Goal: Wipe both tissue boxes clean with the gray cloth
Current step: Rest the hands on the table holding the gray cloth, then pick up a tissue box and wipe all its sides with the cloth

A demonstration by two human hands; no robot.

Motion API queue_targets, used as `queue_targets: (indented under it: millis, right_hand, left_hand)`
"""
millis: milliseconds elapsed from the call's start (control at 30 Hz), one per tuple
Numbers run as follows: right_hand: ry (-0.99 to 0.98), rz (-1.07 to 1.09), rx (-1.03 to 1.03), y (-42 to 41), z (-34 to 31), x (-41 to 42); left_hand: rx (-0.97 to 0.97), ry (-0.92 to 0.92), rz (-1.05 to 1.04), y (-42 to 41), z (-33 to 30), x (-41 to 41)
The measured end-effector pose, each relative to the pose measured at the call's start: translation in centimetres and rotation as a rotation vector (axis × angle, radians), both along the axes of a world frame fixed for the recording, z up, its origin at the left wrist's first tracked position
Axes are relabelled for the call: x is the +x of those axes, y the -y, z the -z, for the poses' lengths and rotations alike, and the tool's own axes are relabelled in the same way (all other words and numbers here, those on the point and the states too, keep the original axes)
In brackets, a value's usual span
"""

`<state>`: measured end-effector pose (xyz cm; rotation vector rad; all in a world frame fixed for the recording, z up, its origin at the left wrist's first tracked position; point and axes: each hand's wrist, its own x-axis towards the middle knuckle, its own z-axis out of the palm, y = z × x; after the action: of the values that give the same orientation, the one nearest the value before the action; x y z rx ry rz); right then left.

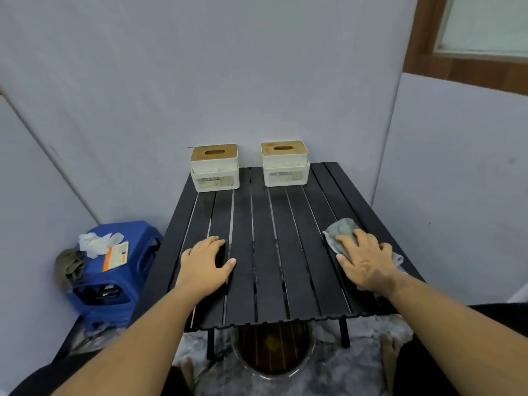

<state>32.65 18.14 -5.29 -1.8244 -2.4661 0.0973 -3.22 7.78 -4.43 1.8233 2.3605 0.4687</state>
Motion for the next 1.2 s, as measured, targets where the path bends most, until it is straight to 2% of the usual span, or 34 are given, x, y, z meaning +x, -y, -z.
queue_targets:
  millis: [167,300,500,700,833,1000,1100,1167,1200]
  right_hand:
    - [-0.244,0.057,-0.021,-4.5,-2.7,-1.4]
    - [-0.320,0.046,-0.052,-10.6,-5.5,-4.3]
    - [-0.480,0.030,-0.122,-20.4,-6.5,-8.1]
    - [-0.568,0.001,-0.170,-27.0,-5.1,-10.2]
    - [-0.511,0.008,-0.193,-23.2,-4.9,-8.7]
    - [-0.184,-0.010,-0.126,-11.1,-4.4,-3.2]
    - [0.028,-0.054,-0.187,-4.8,-2.9,-0.6]
    - [0.033,-0.104,-0.135,-3.6,-1.4,0.1]
    - [-0.030,-0.123,-0.082,-4.0,-0.8,0.2]
  left_hand:
    - [0.104,0.163,-0.122,-2.3,-1.8,1.1]
    - [0.130,0.300,-0.021,-7.7,-3.6,1.7]
    - [0.083,0.354,0.064,-19.4,-5.9,2.6]
    - [0.124,0.299,0.098,-28.2,-6.3,2.3]
    - [0.119,0.266,0.105,-30.5,-5.9,2.4]
    - [0.148,0.279,0.106,-30.6,-5.8,2.4]
    - [0.157,0.296,0.096,-30.2,-5.5,2.5]
    - [0.168,0.323,0.082,-29.9,-5.5,2.8]
    - [0.174,0.331,0.074,-29.8,-5.5,2.9]
